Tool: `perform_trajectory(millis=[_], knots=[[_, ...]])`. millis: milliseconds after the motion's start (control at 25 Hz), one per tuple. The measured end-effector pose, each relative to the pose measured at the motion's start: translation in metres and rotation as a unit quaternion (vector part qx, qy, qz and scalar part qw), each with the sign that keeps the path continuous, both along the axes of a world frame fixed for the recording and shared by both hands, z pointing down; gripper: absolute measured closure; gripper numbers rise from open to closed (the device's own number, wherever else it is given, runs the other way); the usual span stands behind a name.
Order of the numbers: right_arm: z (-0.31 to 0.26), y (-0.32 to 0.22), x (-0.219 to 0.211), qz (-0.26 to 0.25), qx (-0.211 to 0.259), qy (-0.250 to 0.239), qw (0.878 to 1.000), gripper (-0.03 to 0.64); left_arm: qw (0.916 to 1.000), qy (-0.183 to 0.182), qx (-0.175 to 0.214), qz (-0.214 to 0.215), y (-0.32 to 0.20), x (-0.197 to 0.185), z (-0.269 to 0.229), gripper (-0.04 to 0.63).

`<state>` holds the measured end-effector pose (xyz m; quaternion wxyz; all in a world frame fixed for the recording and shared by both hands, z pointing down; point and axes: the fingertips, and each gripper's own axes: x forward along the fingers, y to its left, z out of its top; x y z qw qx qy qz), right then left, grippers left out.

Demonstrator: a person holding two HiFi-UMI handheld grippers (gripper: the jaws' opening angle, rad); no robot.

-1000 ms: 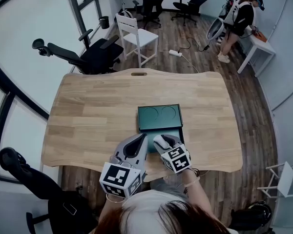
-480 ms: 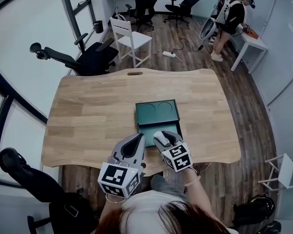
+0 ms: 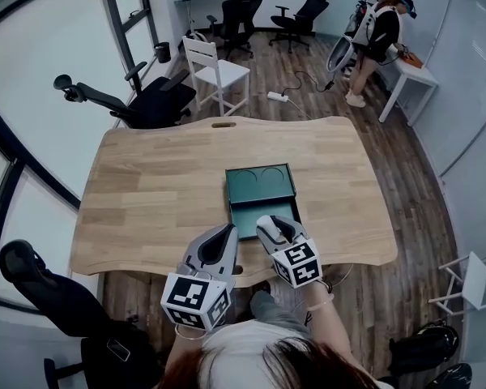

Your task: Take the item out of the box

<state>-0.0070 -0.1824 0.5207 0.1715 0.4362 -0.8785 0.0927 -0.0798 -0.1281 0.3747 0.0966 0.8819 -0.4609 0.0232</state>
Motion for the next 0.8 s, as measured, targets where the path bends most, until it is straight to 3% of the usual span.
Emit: perform_trajectory(millis=[800], knots=[[-0.057, 0.061, -0.003, 0.038, 0.075, -0.048, 0.995, 0.428, 0.9996, -0.009, 0.026, 0.003, 0.052, -0.024, -0.008, 0.589]])
